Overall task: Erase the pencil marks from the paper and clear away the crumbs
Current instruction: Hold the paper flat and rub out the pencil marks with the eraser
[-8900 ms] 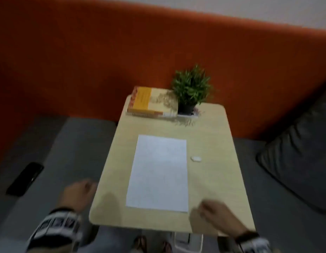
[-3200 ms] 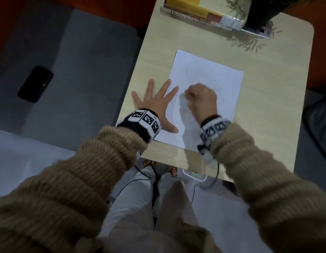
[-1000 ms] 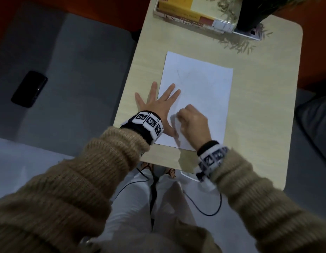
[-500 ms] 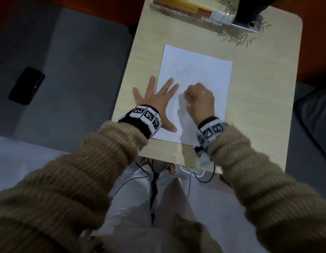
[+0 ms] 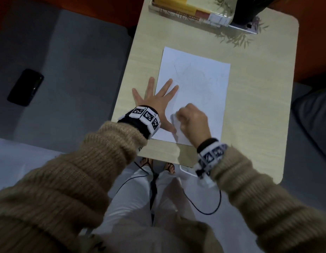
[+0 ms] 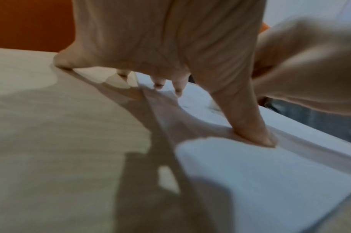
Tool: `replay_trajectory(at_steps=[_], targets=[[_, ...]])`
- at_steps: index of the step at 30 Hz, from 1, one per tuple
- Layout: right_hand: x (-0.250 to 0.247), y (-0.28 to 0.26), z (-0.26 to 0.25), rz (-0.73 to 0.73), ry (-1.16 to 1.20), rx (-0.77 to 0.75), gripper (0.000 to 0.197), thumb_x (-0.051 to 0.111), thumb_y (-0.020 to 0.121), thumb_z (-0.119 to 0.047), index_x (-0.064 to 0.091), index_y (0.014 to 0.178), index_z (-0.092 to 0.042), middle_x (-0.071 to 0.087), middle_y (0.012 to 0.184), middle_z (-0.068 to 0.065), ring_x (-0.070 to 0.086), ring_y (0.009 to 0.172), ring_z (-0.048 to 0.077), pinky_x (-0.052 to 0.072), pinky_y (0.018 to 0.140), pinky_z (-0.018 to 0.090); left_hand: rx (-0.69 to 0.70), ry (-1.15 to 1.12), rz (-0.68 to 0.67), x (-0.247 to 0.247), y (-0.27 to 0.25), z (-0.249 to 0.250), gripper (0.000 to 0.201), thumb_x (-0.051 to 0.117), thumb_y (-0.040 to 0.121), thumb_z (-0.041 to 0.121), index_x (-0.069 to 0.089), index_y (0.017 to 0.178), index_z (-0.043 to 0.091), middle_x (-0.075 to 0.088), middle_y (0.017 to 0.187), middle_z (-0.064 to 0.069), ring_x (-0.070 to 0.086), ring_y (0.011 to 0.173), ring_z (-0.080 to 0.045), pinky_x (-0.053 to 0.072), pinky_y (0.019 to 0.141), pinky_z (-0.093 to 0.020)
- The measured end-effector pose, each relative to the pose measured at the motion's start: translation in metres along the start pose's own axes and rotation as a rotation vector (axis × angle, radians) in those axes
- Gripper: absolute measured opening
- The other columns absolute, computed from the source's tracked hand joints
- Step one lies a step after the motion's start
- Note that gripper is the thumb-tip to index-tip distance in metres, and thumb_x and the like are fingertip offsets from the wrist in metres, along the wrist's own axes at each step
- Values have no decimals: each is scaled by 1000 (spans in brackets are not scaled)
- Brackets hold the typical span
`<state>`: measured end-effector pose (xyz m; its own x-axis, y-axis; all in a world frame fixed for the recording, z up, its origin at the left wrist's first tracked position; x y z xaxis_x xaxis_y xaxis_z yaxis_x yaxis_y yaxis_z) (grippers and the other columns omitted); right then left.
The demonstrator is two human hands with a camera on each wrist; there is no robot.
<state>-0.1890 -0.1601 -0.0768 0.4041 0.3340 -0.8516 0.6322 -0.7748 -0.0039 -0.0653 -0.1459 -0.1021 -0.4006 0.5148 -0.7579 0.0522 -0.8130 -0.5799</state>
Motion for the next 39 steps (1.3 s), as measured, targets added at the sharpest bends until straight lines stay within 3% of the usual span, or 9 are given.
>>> replay_trajectory(at_steps=[5,9,11,15,20,24,30,33,39], targets=[[-21,44,28,156,-15,164,14,59,76,8,57,63,3,54,66,19,44,54,21,26,49,23,25,22,-14,4,-6,2,126,78,54,65,-11,142,55,-32,152,21,-34,139,-34,-7,96,-80],[5,-18,-12,1,-17,-5,13,62,64,8,54,57,0,51,60,14,49,47,25,32,42,25,41,43,-22,10,-6,1,138,80,40,71,-16,139,57,-33,151,21,-33,139,-35,-6,95,-82],[1,-7,-4,-50,3,17,13,63,65,11,57,59,1,53,61,15,52,49,28,33,45,24,40,46,-22,8,-7,1,138,80,41,71,-17,139,56,-33,151,21,-33,139,-35,-6,95,-82],[-20,36,31,139,-54,205,12,55,74,11,58,66,3,56,70,19,54,59,32,28,52,26,40,53,-20,8,-7,1,137,80,44,68,-18,139,56,-35,150,21,-34,139,-35,-7,93,-81],[6,-26,-9,-66,-17,-47,11,62,67,8,58,61,-1,53,61,14,51,49,27,41,40,30,38,57,-13,9,-7,1,138,80,41,70,-18,137,57,-34,150,22,-34,139,-35,-5,94,-83],[-21,32,29,141,-63,146,13,58,71,13,57,63,2,55,64,19,53,52,31,31,49,26,32,50,-41,7,-9,1,137,81,45,67,-18,139,56,-36,149,22,-36,138,-33,-8,96,-81],[2,-19,-7,-32,0,1,10,62,65,4,56,59,-2,53,61,13,50,49,26,35,43,26,27,62,-34,7,-8,2,136,80,44,68,-19,137,57,-35,149,21,-35,138,-34,-6,96,-82],[-13,25,21,97,-36,130,15,60,71,12,57,61,2,54,62,18,52,50,30,34,46,27,35,67,-37,6,-8,3,136,78,45,71,-19,139,56,-36,150,21,-35,138,-34,-7,96,-81],[-12,24,18,132,-74,70,17,57,75,11,55,61,2,54,62,18,51,48,31,34,45,28,55,99,-28,10,-22,-12,130,74,50,73,-17,141,53,-34,151,21,-33,140,-29,-6,101,-78]])
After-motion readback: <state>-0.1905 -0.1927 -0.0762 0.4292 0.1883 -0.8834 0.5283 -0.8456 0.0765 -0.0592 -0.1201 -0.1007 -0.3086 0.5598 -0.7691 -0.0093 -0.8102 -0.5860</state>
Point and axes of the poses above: each hand's wrist, its own y-axis towards the middle knuckle, its own x-axis out of the palm, z = x × y, the point moved 5 cm from there along y, towards the middle knuckle
